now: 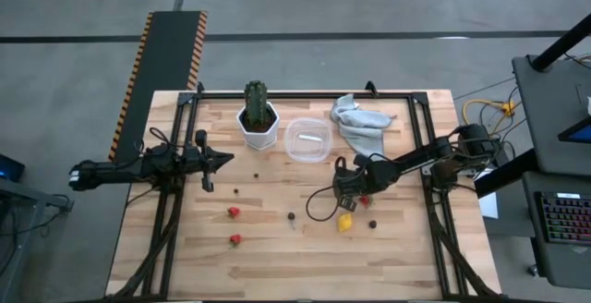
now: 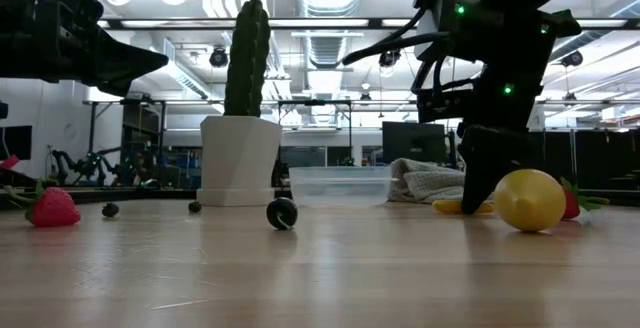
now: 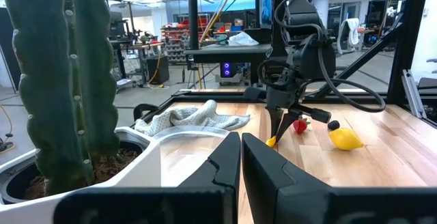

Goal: Pick and placing Produce into tupperware
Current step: Put the small yellow corn into the transparent bin

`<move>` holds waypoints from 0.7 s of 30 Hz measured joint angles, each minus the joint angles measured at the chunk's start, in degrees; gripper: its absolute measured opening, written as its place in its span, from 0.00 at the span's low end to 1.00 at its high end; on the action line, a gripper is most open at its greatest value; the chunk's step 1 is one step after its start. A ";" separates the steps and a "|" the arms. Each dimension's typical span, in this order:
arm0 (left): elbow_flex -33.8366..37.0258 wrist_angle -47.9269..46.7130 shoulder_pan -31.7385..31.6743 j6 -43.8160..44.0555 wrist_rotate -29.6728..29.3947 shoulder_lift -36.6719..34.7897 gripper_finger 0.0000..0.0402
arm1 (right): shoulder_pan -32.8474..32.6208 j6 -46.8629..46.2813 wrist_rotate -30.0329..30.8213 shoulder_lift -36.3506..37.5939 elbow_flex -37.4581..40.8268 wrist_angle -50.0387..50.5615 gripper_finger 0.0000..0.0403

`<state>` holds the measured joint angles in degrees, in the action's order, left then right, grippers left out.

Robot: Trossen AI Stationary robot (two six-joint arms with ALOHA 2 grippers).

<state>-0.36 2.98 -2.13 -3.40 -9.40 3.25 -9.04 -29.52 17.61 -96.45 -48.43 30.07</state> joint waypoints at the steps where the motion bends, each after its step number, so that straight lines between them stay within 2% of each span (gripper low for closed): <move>1: 0.00 0.00 0.00 0.00 0.00 0.02 0.00 | 0.00 0.00 0.00 0.17 0.06 -0.12 0.02; 11: 0.00 -0.02 0.00 0.00 -0.01 0.01 0.00 | 1.35 4.65 1.63 2.35 -3.95 -0.91 0.02; 21: 0.00 0.01 0.00 0.02 0.06 0.01 0.00 | 8.29 19.30 3.33 2.68 -13.58 -0.62 0.02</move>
<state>-0.36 2.99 -2.13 -3.38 -9.34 3.26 -0.75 -10.22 20.94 -93.78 -62.01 29.45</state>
